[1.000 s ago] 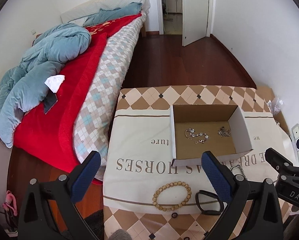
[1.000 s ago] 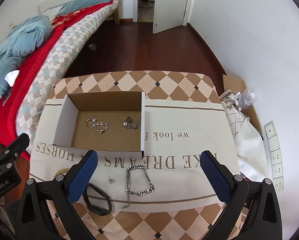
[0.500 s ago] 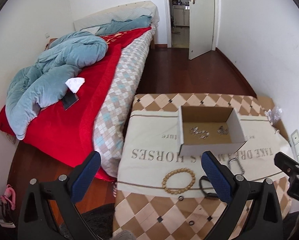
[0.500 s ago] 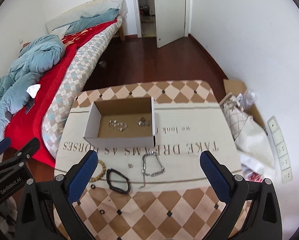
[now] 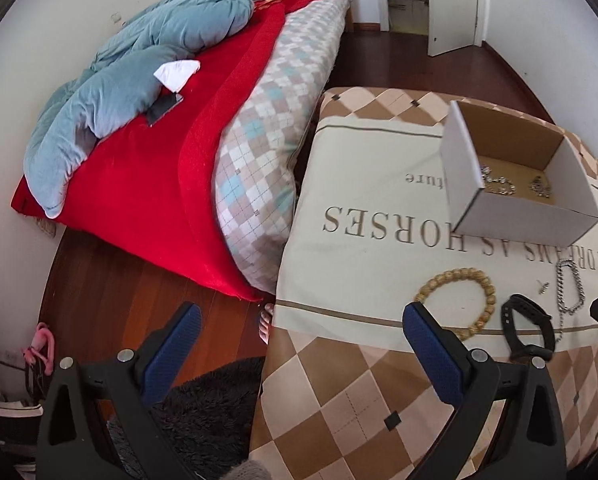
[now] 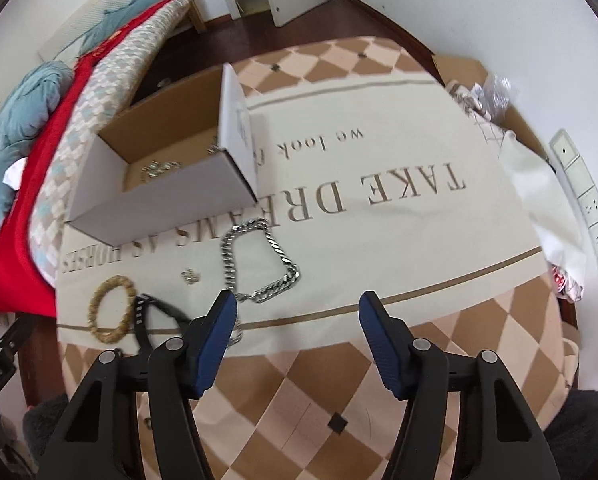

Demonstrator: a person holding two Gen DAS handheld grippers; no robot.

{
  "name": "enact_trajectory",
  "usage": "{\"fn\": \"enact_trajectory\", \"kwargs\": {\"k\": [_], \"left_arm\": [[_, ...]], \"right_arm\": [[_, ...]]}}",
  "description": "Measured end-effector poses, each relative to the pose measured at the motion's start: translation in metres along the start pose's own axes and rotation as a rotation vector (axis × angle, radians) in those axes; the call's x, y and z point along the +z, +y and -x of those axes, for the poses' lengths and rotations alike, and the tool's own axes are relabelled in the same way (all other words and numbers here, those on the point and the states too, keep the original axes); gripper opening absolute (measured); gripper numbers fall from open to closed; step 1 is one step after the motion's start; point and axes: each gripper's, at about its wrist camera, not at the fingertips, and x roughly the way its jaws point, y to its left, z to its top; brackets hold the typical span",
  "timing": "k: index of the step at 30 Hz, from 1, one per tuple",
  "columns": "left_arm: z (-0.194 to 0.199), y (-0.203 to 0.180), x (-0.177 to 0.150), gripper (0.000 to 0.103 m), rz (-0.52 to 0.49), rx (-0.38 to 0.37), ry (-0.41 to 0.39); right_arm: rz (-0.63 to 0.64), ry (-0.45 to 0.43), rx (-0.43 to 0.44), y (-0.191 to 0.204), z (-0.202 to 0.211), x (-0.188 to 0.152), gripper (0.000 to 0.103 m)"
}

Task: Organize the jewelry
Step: 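Grasp the wooden bead bracelet with the left tool while the right tool grasps the silver link bracelet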

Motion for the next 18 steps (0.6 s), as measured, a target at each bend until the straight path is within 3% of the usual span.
{"fn": "enact_trajectory", "kwargs": {"k": [5,6,8,9,10,18], "left_arm": [[-0.016,0.001,0.003,0.102,0.000,-0.002,0.030],[-0.018,0.000,0.003,0.102,-0.001,-0.005,0.036],[-0.022,-0.003,0.005,0.102,-0.006,-0.018,0.048],[-0.025,-0.005,0.005,0.102,-0.007,-0.031,0.058],[-0.028,-0.008,0.005,0.102,-0.012,-0.044,0.068],[-0.047,-0.038,0.007,0.102,-0.073,-0.142,0.130]], "right_arm": [[0.031,-0.011,-0.038,0.006,-0.029,0.003,0.060],[0.064,-0.026,-0.057,0.011,-0.031,0.004,0.047],[0.128,-0.050,-0.109,0.021,-0.033,0.004,0.035],[0.151,-0.061,-0.103,0.023,-0.033,0.003,0.018],[0.167,-0.063,-0.104,0.025,-0.033,0.003,0.007],[0.111,-0.114,-0.042,0.004,0.002,0.001,0.004]]}}
